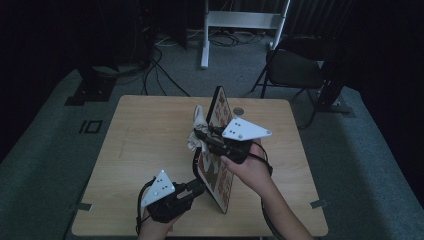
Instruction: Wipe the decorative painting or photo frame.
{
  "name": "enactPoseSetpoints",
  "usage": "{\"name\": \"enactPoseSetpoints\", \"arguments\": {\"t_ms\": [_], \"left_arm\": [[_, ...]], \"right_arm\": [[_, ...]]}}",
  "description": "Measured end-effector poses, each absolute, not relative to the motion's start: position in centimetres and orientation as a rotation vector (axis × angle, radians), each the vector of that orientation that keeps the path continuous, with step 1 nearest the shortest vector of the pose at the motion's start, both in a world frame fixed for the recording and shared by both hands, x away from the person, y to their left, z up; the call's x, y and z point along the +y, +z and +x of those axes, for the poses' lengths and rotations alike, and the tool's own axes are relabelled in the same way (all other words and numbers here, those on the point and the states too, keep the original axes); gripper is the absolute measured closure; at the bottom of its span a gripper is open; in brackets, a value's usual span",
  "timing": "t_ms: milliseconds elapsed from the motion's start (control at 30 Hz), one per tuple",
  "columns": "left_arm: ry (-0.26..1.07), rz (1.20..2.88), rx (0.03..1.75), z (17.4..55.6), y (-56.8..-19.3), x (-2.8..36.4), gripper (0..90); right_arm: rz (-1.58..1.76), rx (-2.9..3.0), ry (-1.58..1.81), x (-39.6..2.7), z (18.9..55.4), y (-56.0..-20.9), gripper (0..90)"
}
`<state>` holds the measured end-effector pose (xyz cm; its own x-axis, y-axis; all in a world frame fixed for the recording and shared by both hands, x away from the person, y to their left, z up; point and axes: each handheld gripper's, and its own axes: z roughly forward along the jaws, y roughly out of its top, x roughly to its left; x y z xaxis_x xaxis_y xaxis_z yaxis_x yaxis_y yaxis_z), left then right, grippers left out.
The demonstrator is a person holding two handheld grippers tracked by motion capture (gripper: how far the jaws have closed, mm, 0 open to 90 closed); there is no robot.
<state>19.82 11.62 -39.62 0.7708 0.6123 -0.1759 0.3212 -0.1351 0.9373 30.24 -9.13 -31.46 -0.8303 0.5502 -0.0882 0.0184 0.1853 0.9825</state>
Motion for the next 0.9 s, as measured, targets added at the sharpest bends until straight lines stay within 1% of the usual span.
{"name": "enactPoseSetpoints", "arguments": {"t_ms": [600, 900], "left_arm": [[0.291, 1.74, 0.732, 20.0, -39.6, 11.8, 75.1], [0.287, 1.75, 0.724, 20.0, -39.5, 11.8, 75.1]], "right_arm": [[0.698, 2.016, 1.64, -10.1, 37.3, -31.2, 75.5], [0.726, 2.002, 1.588, -10.3, 39.7, -31.0, 75.3]]}}
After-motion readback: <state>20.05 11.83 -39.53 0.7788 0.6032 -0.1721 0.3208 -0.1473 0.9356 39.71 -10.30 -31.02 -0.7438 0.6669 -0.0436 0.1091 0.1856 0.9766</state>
